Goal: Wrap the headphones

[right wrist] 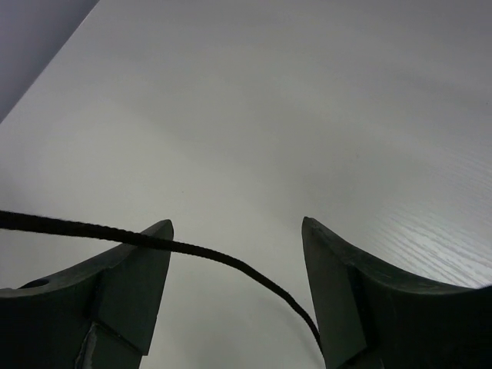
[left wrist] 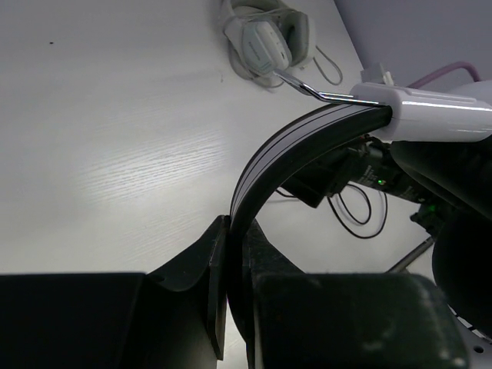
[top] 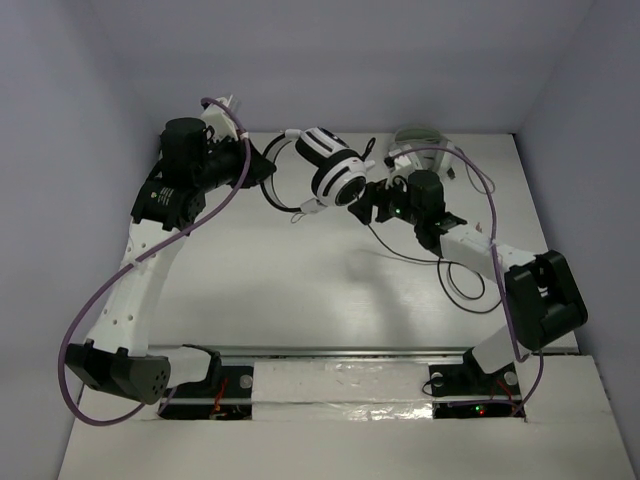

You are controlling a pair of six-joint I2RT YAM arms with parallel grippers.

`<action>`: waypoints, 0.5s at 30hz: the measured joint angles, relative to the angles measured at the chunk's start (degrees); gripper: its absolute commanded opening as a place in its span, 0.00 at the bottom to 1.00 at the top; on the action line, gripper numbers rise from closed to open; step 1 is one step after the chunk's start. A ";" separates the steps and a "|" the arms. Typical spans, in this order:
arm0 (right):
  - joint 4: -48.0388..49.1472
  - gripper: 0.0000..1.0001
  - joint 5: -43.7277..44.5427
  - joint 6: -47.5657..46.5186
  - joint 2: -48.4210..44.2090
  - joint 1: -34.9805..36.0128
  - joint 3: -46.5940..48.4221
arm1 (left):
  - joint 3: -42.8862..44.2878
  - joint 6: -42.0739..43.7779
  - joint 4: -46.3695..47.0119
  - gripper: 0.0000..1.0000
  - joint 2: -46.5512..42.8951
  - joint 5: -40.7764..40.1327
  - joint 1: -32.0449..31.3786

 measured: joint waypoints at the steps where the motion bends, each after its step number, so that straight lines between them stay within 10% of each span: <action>1: 0.68 0.68 0.00 0.04 0.79 -0.04 0.17 | 0.00 -0.09 0.02 0.00 0.00 0.50 0.00; 15: 10.01 0.54 -0.48 4.37 3.96 -2.23 -3.13 | 1.92 -5.64 4.81 0.00 -1.97 6.12 0.09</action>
